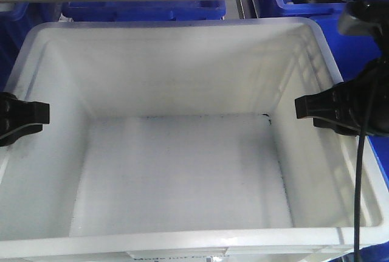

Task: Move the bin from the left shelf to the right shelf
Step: 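Push the held white tote forward onto the roller shelf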

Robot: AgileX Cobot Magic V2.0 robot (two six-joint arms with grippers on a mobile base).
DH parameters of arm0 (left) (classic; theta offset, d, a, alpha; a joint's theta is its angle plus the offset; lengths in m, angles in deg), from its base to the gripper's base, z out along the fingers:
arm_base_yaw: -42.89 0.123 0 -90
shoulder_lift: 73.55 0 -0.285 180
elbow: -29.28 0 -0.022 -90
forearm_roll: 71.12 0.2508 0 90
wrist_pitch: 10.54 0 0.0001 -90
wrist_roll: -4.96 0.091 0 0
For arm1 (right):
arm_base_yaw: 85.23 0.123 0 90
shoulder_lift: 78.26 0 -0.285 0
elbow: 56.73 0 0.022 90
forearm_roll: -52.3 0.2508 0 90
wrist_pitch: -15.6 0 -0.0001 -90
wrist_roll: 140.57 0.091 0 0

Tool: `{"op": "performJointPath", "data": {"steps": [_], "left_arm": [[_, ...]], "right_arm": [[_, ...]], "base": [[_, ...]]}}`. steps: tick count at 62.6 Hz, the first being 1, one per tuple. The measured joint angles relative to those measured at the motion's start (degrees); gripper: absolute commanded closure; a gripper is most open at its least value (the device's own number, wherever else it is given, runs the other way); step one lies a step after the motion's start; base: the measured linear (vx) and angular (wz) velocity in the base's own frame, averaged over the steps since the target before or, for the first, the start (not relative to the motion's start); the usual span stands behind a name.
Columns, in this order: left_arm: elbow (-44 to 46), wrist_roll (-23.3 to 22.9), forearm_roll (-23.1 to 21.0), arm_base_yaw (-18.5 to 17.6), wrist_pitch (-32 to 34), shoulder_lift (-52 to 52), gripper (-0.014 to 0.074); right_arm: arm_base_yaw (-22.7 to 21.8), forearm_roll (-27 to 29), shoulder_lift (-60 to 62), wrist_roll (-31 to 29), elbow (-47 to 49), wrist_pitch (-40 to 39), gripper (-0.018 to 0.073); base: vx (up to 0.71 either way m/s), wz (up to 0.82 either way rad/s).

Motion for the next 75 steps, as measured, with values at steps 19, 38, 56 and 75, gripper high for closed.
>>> {"op": "performJointPath", "data": {"steps": [19, 38, 56, 75], "left_arm": [[0.0, 0.0, 0.0, 0.0, 0.0, 0.0, 0.0565], [0.0, 0.0, 0.0, 0.0, 0.0, 0.0, 0.0565], [0.0, 0.0, 0.0, 0.0, 0.0, 0.0, 0.0565], [0.0, 0.0, 3.0, 0.0, 1.6, 0.0, 0.0565]], "right_arm": [[0.0, 0.0, 0.0, 0.0, 0.0, 0.0, 0.0485], [0.0, 0.0, 0.0, 0.0, 0.0, 0.0, 0.0485], [0.0, 0.0, 0.0, 0.0, 0.0, 0.0, 0.0485], [0.0, 0.0, -0.5, -0.1, 0.0, -3.5, 0.0485]], "base": [[0.00, 0.00], [0.00, 0.00], [0.00, 0.00], [0.00, 0.00]]}}
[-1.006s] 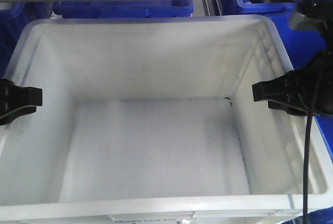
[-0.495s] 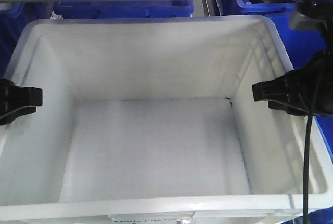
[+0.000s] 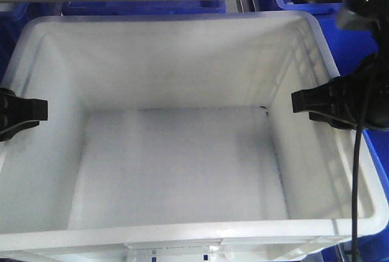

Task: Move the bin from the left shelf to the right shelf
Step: 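Push the held white tote forward onto the roller shelf, then lower the tote onto the rollers and open both grippers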

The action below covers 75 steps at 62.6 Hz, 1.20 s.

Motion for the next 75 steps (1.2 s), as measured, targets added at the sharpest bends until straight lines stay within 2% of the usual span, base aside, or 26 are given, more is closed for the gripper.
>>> {"op": "performJointPath", "data": {"steps": [28, 41, 55, 75], "left_arm": [[0.0, 0.1, 7.1, -0.1, 2.9, 4.6, 0.0565], [-0.1, -0.4, 11.7, 0.0, 2.3, 8.8, 0.0565], [-0.1, -4.8, 14.2, 0.0, 2.3, 9.8, 0.0565], [-0.1, -5.5, 14.4, 0.0, 1.9, 9.8, 0.0548]], "right_arm": [[0.4, -2.0, -4.2, -0.2, -0.1, -6.8, 0.0485], [-0.1, -1.2, -13.3, 0.4, -0.2, -8.1, 0.0485], [-0.1, -0.4, -14.3, 0.4, -0.1, -8.4, 0.0484], [-0.1, -0.7, -14.3, 0.7, -0.1, -8.6, 0.0436]], "base": [[0.00, -0.02], [-0.02, -0.05], [0.01, 0.02], [0.00, 0.00]]}}
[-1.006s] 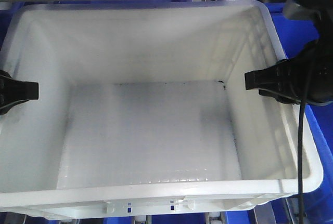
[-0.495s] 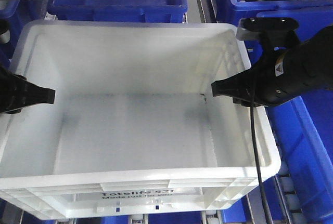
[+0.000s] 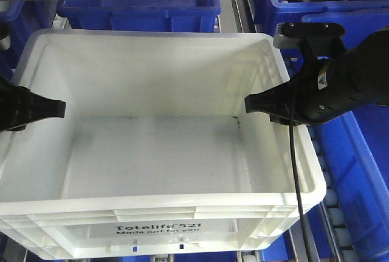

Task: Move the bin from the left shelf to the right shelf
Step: 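Lower the tote onto the rollers and open both grippers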

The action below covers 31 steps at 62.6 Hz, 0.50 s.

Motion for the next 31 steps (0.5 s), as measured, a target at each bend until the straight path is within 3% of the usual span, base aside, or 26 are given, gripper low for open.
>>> {"op": "performJointPath", "data": {"steps": [14, 31], "left_arm": [[0.0, 0.5, -1.3, 0.0, -0.8, 0.0, 0.0425], [0.2, 2.2, 2.5, 0.1, -2.1, -0.2, 0.0138]], "right_arm": [[0.1, -1.2, 0.0, -0.1, 0.0, -0.2, 0.0253], [-0.1, -4.0, 0.0, -0.2, 0.4, -0.8, 0.0031]], "base": [[0.00, 0.00], [0.00, 0.00]]}}
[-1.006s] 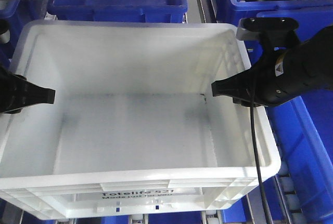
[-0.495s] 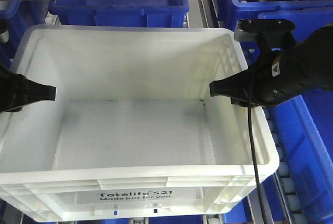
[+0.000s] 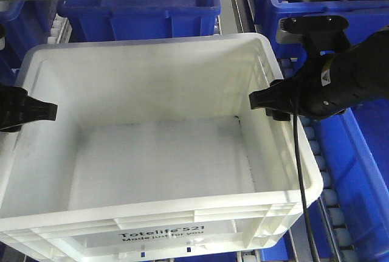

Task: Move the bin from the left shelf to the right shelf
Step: 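Lower the tote onto the rollers and open both grippers, then lift both grippers up and away from the tote rims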

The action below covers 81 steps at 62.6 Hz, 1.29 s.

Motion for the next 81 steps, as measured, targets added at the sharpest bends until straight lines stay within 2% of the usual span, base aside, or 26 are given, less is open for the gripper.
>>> {"op": "performJointPath", "data": {"steps": [8, 18, 25, 35, 41, 49, 64, 70, 81], "left_arm": [[0.1, 0.1, 0.7, 0.1, -0.1, -0.1, 0.0078], [0.1, 1.5, -0.8, 0.1, -1.0, -1.7, 0.0075], [0.1, 4.6, -4.6, 0.1, -1.5, -5.5, 0.0075], [-0.3, 10.9, -12.6, 0.1, -2.0, -13.2, 0.0075], [-2.4, 14.7, -17.5, 0.1, -2.0, -19.3, 0.0075], [-6.3, 17.9, -21.5, 0.1, -2.1, -26.7, 0.0075], [-12.9, 27.0, -27.6, 0.1, -3.5, -40.3, 0.0076], [-13.9, 29.3, -28.9, 0.1, -3.9, -44.2, 0.0076], [-14.1, 30.0, -29.2, 0.1, -4.5, -47.4, 0.0076]], "right_arm": [[-0.2, -1.2, 0.1, -0.2, 0.0, 0.0, 0.0003], [-0.2, -1.4, 3.0, -0.9, -1.1, -2.2, 0.0003], [-0.2, -1.4, 8.1, -1.4, -6.4, -6.8, 0.0003], [0.1, -1.3, 18.2, -3.6, -14.4, -10.1, 0.0003], [1.2, -1.2, 24.9, -6.7, -18.3, -10.4, 0.0003], [3.1, 0.2, 32.1, -12.6, -22.3, -10.1, 0.0014], [4.6, 5.1, 45.3, -24.5, -24.5, -1.0, 0.0020], [4.6, 5.6, 49.7, -26.0, -24.5, 4.4, 0.0020], [4.6, 5.7, 56.0, -25.9, -24.5, 11.4, 0.0020]], "base": [[0.00, 0.00], [0.00, 0.00], [0.00, 0.00], [0.00, 0.00], [0.00, 0.00], [0.00, 0.00], [0.00, 0.00], [0.00, 0.00], [0.00, 0.00]]}}
